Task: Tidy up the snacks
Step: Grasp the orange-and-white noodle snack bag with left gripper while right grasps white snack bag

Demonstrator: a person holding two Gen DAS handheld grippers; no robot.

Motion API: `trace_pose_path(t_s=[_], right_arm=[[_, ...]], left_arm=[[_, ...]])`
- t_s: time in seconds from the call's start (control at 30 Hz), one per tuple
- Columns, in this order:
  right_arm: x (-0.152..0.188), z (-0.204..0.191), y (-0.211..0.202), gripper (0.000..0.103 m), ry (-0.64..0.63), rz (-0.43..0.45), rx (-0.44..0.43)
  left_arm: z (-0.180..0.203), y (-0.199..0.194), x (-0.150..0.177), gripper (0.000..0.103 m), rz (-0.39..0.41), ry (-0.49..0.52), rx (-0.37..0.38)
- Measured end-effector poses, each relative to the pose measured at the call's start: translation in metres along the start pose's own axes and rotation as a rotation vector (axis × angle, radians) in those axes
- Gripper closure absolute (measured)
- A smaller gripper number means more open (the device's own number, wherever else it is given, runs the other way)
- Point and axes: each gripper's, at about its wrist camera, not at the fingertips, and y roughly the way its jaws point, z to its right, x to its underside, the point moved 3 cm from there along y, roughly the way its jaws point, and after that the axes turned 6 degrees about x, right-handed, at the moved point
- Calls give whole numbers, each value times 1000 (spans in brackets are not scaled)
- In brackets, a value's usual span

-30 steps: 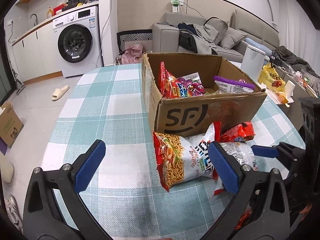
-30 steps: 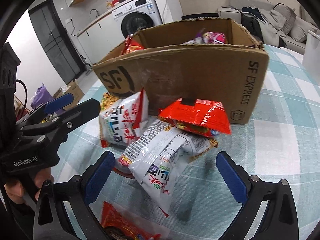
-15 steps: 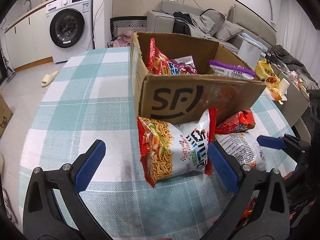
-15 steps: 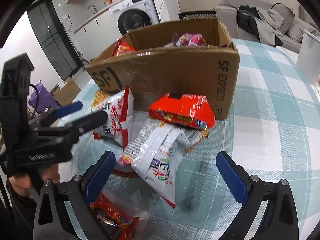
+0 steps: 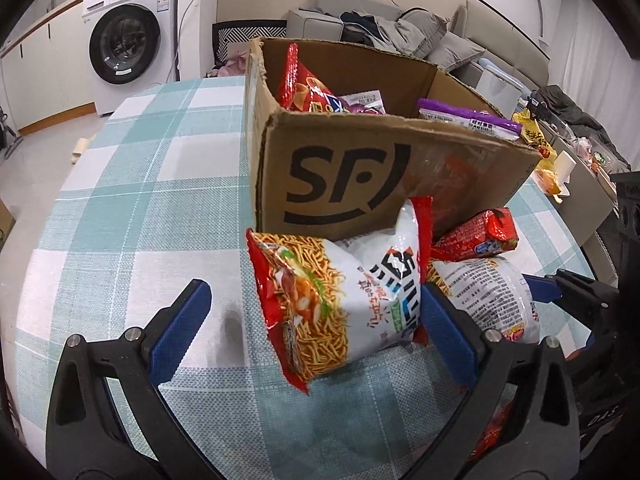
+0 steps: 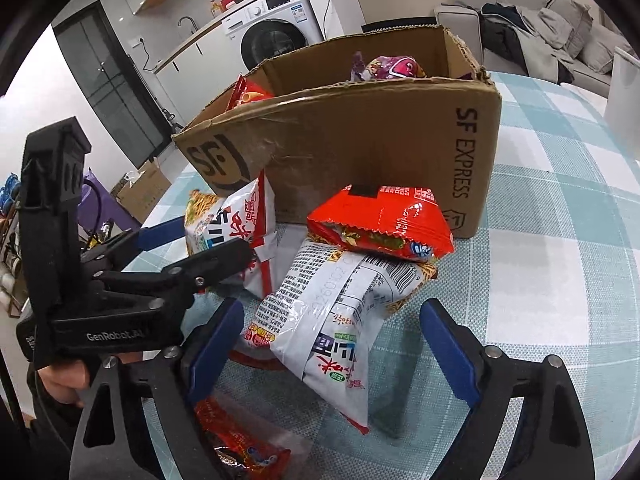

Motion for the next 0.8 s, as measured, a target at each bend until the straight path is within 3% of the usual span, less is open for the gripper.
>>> trace_pose_path(t_s=[0.13, 0.23, 0.3, 0.37, 0.4, 0.6, 0.8], right_arm=[[-1, 3, 1, 17, 9, -7, -26], [0, 4, -1, 20, 8, -1, -31], [1, 4, -1, 22, 6, -1, -33], [2, 3, -1, 25, 2, -1, -36], [2, 3, -2, 32, -1, 1, -45], [7, -1, -5, 50, -24, 4, -49], [6, 0, -12, 56, -39, 17, -62]], left_arm=[[0, 1, 0, 3, -2, -4, 15], [1, 1, 1, 15, -6, -15, 70], [3, 0, 2, 29, -7, -14, 104], [6, -1, 1, 38, -6, -5, 129], [7, -2, 2, 41, -3, -1, 129], [8, -6, 4, 48, -7, 1, 145], [13, -19, 6, 49, 12, 21, 145]])
